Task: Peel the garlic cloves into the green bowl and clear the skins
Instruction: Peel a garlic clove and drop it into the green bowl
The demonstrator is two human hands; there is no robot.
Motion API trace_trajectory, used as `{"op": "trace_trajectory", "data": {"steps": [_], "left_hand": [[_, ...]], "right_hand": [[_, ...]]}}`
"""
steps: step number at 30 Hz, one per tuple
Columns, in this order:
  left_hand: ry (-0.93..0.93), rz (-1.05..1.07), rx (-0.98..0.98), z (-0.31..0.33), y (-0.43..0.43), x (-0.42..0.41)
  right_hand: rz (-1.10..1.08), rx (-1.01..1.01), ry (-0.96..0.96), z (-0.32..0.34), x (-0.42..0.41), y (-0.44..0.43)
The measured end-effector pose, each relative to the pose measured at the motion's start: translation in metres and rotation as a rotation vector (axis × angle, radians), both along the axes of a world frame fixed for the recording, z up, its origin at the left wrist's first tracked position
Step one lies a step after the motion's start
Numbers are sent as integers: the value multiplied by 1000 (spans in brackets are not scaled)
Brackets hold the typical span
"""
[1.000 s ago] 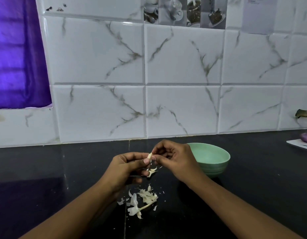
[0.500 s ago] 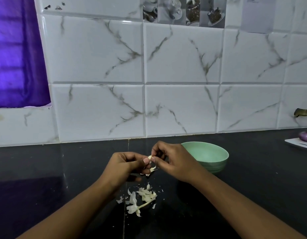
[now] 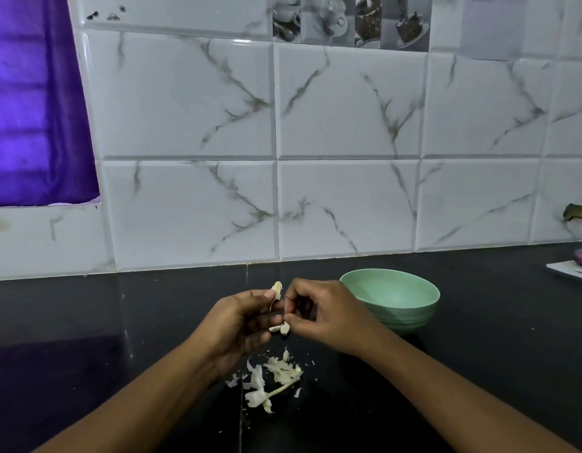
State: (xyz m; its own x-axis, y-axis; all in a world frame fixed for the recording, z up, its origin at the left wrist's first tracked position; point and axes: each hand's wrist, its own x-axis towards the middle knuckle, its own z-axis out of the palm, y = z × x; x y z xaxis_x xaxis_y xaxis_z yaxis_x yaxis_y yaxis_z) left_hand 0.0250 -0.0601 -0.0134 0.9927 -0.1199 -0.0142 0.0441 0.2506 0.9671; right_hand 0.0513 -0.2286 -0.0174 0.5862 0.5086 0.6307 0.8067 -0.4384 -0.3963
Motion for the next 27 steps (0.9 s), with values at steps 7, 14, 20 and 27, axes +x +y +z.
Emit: {"op": "trace_trajectory", "data": {"steps": [7, 14, 20, 27], "left_hand": [[-50, 23, 92, -5, 1, 2], [-150, 39, 207, -9, 1, 3], [-211, 49, 254, -9, -1, 1], [-336, 119, 311, -9, 1, 1]], "right_hand": [[119, 123, 353, 12, 0, -15], [125, 50, 502, 19, -4, -17], [63, 139, 472, 17, -7, -11], [14, 369, 612, 19, -7, -11]]}}
